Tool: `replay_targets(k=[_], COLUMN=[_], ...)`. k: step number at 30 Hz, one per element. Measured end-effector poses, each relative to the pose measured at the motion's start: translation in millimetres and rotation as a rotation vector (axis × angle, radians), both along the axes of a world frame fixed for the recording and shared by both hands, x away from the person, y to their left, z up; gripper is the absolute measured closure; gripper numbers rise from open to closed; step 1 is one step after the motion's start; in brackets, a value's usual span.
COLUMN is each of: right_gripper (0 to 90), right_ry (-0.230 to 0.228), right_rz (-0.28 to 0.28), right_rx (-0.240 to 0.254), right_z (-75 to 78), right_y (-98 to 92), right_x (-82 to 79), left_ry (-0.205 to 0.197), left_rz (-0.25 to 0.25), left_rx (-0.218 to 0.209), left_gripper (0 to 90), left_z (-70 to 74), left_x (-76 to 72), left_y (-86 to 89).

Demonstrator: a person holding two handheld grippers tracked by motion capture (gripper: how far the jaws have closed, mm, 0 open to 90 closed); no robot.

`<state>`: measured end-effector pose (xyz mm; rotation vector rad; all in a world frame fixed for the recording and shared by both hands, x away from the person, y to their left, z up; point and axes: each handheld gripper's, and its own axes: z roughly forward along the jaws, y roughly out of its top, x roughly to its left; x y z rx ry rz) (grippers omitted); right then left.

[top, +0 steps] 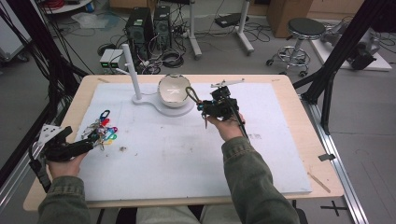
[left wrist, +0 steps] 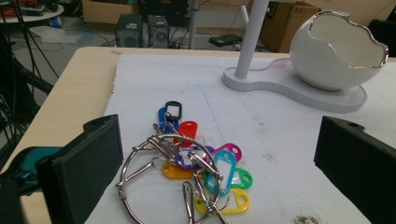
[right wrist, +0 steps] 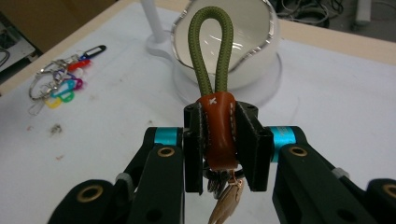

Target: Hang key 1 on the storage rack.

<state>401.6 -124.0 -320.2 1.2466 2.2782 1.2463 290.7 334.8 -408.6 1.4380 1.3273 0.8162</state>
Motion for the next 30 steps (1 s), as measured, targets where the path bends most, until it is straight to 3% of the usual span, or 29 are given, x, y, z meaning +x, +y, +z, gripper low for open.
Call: replay_targets(k=[4, 11, 25, 30], right_gripper=[73.5, 73.4, 73.5, 73.5], right_ry=[-0.003, 0.015, -0.021, -0.034], right_rz=[0.011, 0.008, -0.008, 0.001], right_rx=[-0.002, 0.057, 0.079, 0.067], right_z=[3.0, 11.1, 23.7, 28.7], right_y=[18.8, 42.5, 81.4, 91.7], right_x=[3.3, 10.0, 20.6, 24.7], left_ry=[0.002, -0.003, -0.006, -0.002], left_rz=[-0.006, -0.008, -0.012, -0.010], left_rx=[0.001, -0.016, -0.046, -0.055], left_gripper=[1.7, 1.7, 1.7, 1.7], left_z=[0.1, 0.2, 0.3, -0.1], left_x=[1.1, 1.4, 2.1, 2.8], left_y=[-0.8, 0.8, 2.4, 3.2])
